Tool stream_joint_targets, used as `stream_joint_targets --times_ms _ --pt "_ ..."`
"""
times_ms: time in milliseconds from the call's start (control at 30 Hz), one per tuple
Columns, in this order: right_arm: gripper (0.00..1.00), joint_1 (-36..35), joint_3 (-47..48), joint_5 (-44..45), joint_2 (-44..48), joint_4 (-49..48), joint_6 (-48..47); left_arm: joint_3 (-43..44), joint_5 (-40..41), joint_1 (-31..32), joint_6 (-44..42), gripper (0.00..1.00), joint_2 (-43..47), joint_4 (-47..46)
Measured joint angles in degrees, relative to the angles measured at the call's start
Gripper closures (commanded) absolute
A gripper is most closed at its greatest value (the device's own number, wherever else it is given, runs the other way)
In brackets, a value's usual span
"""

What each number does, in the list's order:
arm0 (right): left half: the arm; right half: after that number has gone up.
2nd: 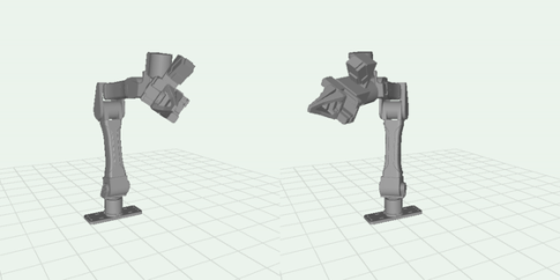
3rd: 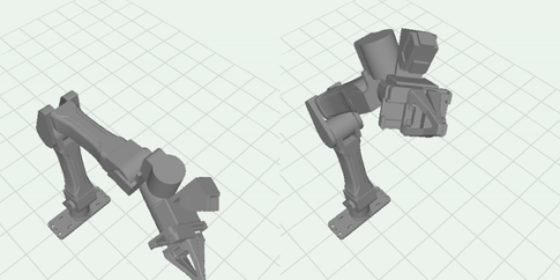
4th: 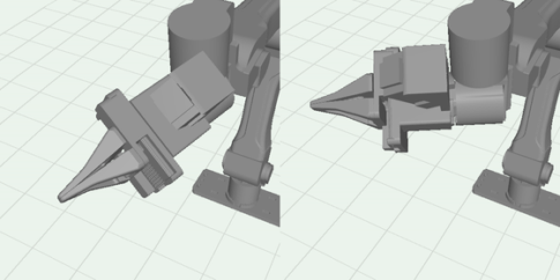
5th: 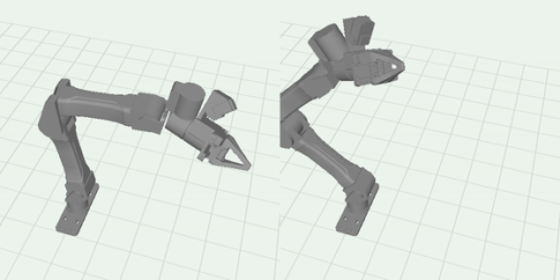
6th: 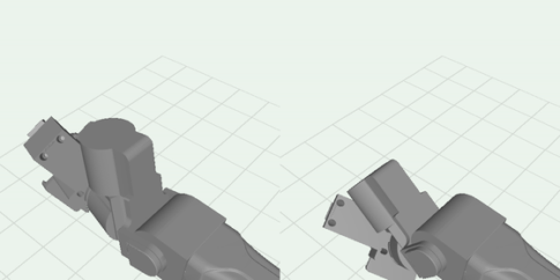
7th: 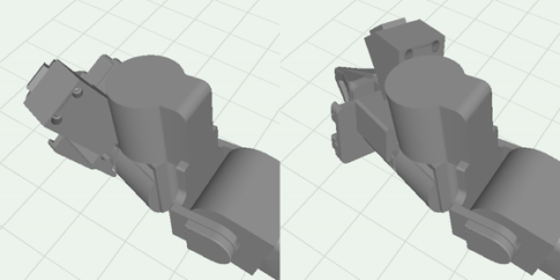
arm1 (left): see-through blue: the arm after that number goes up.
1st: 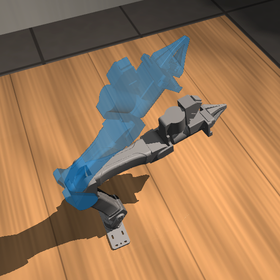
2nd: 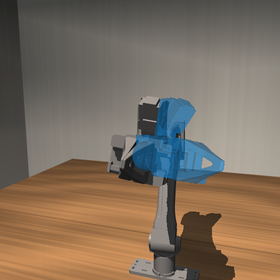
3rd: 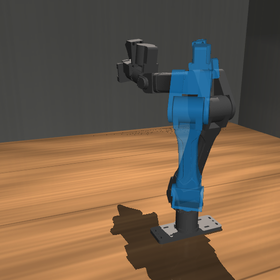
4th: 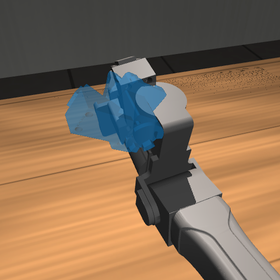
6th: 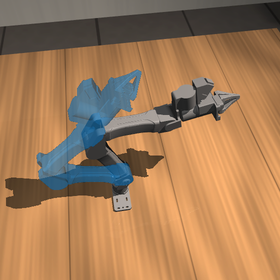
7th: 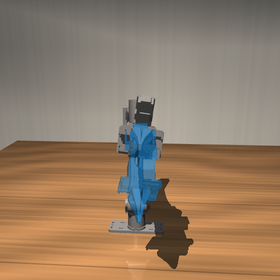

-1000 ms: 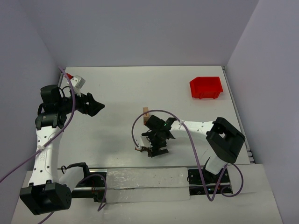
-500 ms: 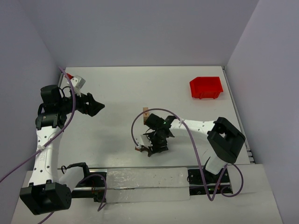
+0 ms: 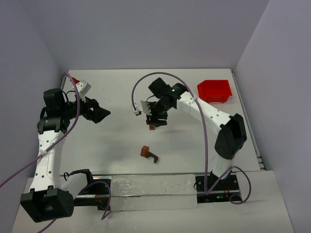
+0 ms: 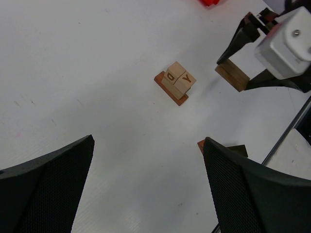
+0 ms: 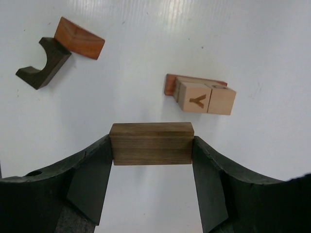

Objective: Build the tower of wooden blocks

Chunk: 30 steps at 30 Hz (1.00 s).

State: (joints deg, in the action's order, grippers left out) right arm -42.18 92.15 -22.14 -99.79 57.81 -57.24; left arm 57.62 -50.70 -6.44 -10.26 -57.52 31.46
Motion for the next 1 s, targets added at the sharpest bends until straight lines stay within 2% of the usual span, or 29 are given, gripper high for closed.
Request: stream_joint_targets --times_ms 233,333,1000 --pt "0.94 1.7 14.6 -0.3 -13.1 8.6 -0.5 0.3 -0.8 0.0 -0.4 0.01 -1.0 0.0" --pt "0.94 2.9 18.9 -0.4 -16.7 9.5 -0.3 0.3 -0.8 0.0 -0.5 0.01 -1.0 0.0" --pt "0.91 4.5 23.4 -0.2 -21.8 9.4 2.9 0.9 -0.7 0.0 0.7 0.01 -1.9 -0.1"
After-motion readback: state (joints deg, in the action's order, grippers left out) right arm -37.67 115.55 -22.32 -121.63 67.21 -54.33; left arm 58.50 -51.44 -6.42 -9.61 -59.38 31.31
